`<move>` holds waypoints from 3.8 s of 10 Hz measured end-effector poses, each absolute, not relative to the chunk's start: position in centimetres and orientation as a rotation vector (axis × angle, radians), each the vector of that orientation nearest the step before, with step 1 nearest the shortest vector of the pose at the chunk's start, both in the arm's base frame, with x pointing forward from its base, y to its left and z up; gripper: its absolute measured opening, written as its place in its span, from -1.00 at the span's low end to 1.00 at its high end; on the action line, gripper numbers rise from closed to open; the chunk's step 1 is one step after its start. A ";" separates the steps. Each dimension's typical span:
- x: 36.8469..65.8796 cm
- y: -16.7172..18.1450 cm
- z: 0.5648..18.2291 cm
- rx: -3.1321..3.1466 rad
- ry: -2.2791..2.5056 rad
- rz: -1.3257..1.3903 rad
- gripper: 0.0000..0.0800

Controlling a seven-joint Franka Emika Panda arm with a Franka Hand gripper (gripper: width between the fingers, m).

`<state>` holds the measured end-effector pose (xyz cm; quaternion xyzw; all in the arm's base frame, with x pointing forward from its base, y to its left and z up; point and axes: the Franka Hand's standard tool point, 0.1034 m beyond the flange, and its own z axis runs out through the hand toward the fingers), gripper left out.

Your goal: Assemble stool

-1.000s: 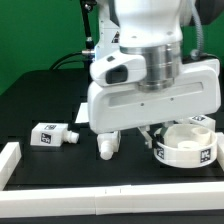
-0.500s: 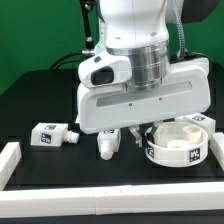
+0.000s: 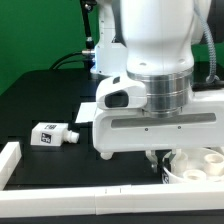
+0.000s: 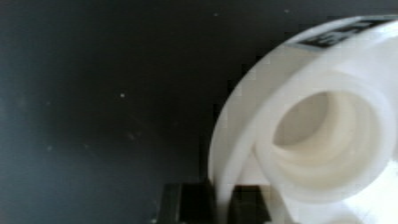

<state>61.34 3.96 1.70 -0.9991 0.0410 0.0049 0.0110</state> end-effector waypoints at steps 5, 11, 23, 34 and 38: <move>61.3 4.0 1.8 -3.139 0.129 0.012 -0.41; 59.3 6.1 6.6 -3.116 0.120 0.001 0.61; 50.9 13.4 5.3 -3.056 -0.549 0.106 0.62; 47.5 13.4 2.1 -3.082 -0.520 0.050 0.10; 44.6 12.4 2.1 -3.127 -0.090 0.002 -0.20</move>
Offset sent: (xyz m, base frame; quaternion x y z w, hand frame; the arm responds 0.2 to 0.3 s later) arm 0.0000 0.0000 0.0000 0.0000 0.0000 0.0000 1.0000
